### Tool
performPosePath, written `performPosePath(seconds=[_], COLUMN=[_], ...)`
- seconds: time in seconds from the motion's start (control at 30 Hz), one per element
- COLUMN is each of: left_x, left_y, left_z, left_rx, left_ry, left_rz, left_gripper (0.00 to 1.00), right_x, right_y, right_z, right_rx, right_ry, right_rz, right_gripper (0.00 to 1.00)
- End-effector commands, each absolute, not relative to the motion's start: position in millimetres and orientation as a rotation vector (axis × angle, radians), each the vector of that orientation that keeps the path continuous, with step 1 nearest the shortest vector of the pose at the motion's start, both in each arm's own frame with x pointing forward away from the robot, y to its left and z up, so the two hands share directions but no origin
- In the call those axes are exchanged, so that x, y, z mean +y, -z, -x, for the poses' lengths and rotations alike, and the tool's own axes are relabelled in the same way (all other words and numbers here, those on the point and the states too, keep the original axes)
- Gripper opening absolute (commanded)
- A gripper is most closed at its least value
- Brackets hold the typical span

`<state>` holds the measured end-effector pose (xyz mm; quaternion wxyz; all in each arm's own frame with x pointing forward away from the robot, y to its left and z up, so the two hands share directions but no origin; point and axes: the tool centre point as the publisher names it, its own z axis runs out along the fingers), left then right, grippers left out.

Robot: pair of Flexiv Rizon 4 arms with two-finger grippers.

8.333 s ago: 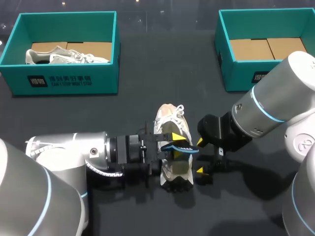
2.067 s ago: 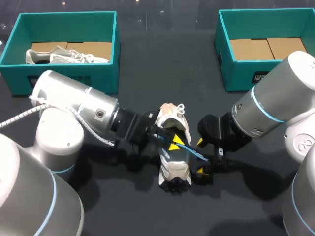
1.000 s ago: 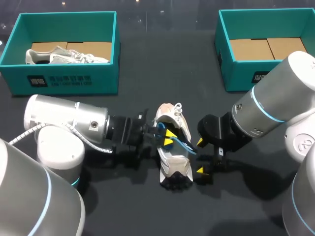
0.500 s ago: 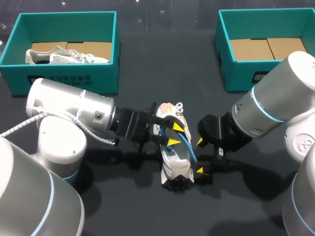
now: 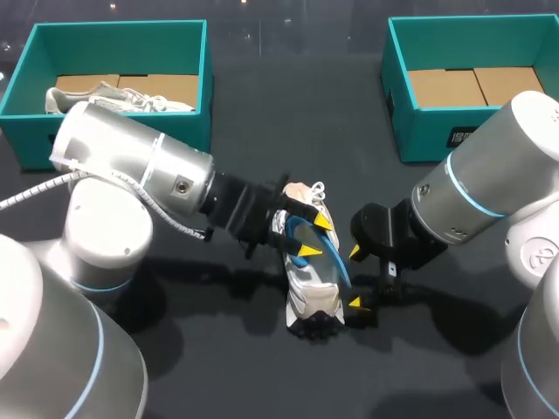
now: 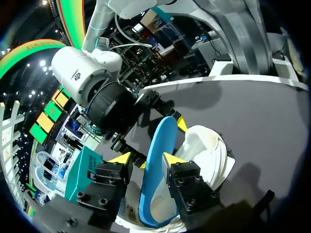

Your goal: Take the shoe out of the shoebox, open the shoe tongue, remove and reinsert the insole, then place the shoe into the shoebox

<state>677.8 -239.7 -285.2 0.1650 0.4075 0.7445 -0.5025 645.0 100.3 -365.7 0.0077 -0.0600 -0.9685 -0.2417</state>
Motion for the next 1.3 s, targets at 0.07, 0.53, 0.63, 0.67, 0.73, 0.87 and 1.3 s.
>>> performPosePath(seconds=[0.07,0.53,0.63,0.67,0.73,0.87,1.3], left_x=[-236,-231,-229,-228,-229,-234,-252], left_y=[279,277,279,280,282,288,299], left_z=[-688,-693,-691,-690,-687,-684,-688], left_rx=[2.194,2.279,2.289,2.291,2.294,2.296,2.336], left_ry=[1.405,1.315,1.317,1.317,1.324,1.336,1.157], left_rz=[-1.246,-1.367,-1.368,-1.369,-1.368,-1.365,-1.481], left_gripper=[0.41,0.40,0.39,0.39,0.38,0.38,0.38], right_x=[100,100,100,100,100,100,100], right_y=[366,366,366,366,366,366,366], right_z=[-644,-644,-644,-644,-644,-644,-644], right_rx=[-3.029,-3.029,-3.029,-3.029,-3.029,-3.029,-3.029], right_ry=[0.759,0.759,0.759,0.759,0.759,0.759,0.759], right_rz=[0.188,0.188,0.188,0.188,0.188,0.188,0.188], right_gripper=[1.00,1.00,1.00,1.00,1.00,1.00,1.00])
